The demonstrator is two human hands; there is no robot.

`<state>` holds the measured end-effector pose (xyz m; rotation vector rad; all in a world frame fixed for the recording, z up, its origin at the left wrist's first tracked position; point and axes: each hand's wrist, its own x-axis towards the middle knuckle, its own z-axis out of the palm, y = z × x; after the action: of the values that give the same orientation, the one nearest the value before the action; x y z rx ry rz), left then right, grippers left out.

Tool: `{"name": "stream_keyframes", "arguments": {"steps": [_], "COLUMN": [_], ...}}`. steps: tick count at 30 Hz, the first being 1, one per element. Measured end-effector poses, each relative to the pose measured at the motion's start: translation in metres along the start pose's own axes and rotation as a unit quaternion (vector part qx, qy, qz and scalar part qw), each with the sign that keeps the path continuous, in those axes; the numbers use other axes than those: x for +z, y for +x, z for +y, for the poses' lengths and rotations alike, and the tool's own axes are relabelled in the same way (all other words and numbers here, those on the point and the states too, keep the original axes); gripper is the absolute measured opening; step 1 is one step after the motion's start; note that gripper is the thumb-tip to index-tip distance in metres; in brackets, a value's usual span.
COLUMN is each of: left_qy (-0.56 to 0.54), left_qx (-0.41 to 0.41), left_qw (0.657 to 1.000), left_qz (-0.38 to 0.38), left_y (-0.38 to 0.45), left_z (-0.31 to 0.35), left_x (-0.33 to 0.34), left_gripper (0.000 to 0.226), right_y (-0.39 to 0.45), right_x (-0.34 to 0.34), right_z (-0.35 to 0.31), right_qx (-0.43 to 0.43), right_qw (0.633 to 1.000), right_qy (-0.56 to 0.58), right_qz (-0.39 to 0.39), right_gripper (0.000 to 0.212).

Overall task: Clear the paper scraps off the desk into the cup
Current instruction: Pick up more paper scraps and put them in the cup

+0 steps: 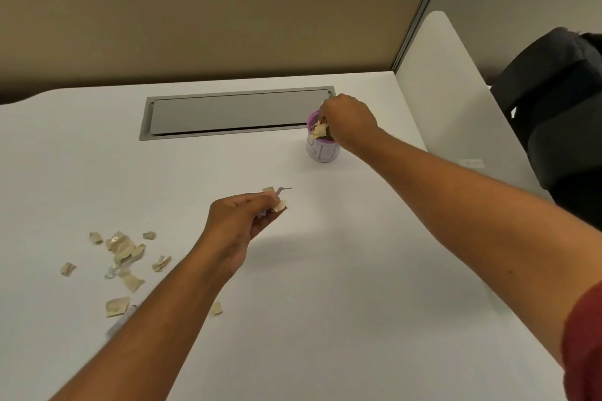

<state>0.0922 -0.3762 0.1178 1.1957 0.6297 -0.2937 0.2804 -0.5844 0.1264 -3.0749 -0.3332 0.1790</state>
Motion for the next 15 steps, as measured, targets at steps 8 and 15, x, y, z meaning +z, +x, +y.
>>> {"name": "stream_keyframes", "arguments": {"steps": [8,15], "left_qy": [0.002,0.000], "left_qx": [-0.009,-0.010], "left_qw": [1.000,1.000], "left_qz": [0.008,0.004], "left_y": [-0.007,-0.008], "left_z": [-0.010,-0.009], "left_x": [0.003,0.011], "left_gripper": [0.008,0.007], "right_y": [0.001,0.000], "right_x": [-0.028,-0.035], "right_z": [0.009,0.015], "right_qx": [-0.041,-0.032], "right_qw": [0.998,0.996], "right_qy": [0.031,0.065], "right_qz": [-0.034,-0.046], "right_gripper": [0.042,0.043]}}
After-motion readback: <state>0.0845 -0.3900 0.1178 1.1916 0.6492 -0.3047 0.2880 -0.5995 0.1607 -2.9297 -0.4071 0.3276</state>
